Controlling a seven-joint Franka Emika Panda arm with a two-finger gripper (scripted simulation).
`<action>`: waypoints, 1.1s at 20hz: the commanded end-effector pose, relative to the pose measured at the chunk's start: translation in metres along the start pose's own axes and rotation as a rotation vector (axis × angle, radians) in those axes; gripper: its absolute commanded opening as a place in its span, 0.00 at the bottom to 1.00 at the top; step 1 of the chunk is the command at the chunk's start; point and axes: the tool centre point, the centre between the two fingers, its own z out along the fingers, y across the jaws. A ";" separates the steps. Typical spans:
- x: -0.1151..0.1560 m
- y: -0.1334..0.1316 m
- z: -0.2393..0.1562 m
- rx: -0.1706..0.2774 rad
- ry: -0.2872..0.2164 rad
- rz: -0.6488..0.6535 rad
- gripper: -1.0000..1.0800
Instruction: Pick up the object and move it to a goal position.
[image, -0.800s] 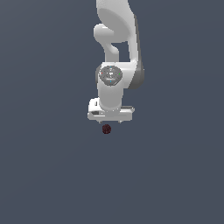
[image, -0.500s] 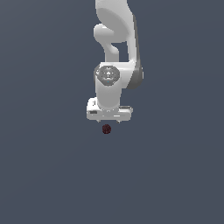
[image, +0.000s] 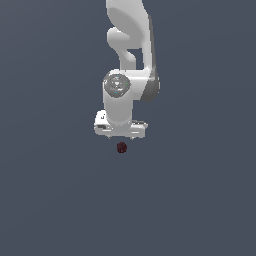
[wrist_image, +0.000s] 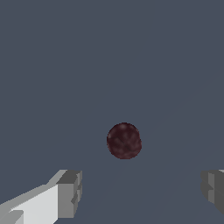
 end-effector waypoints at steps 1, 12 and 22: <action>0.000 0.000 0.001 0.000 0.001 -0.002 0.96; -0.001 0.000 0.024 0.005 0.044 -0.096 0.96; -0.004 -0.001 0.051 0.007 0.100 -0.216 0.96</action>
